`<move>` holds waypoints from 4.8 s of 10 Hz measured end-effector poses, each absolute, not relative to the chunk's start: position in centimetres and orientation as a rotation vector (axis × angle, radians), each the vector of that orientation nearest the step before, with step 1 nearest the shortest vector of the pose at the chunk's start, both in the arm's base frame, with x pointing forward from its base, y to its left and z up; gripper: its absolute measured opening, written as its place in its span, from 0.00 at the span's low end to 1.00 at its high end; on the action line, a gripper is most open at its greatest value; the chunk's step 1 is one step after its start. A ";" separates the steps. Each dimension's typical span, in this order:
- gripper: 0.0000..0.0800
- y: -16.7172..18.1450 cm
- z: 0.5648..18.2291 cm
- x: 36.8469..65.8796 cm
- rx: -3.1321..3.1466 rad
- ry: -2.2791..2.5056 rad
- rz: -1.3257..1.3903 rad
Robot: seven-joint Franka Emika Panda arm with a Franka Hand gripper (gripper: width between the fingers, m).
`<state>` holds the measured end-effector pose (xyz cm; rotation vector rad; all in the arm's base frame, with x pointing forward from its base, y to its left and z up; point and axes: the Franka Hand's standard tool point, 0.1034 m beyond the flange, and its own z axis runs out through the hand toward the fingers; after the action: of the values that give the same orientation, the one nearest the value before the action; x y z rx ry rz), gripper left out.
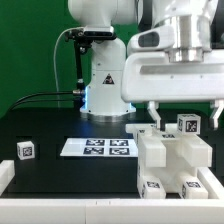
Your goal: Assemble chair
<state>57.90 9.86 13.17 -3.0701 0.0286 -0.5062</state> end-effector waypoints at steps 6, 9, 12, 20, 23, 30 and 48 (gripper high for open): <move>0.81 12.4 14.7 55.0 -3.039 0.083 -0.447; 0.81 12.2 13.7 53.9 -3.062 0.235 -0.236; 0.81 12.0 12.4 53.7 -3.077 0.268 -0.199; 0.32 12.1 11.1 53.3 -3.098 0.115 -0.285; 0.33 12.3 11.1 53.6 -3.088 0.236 -0.265; 0.33 13.2 11.1 53.9 -2.791 1.177 -0.211; 0.66 12.4 11.0 55.1 -3.124 -0.279 -0.273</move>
Offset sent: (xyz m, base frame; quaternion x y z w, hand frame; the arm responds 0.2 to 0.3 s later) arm -0.0449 0.0284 0.0122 -0.0241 0.0081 0.0373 0.9990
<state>55.14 12.41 11.02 -3.1237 -0.2788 -0.2725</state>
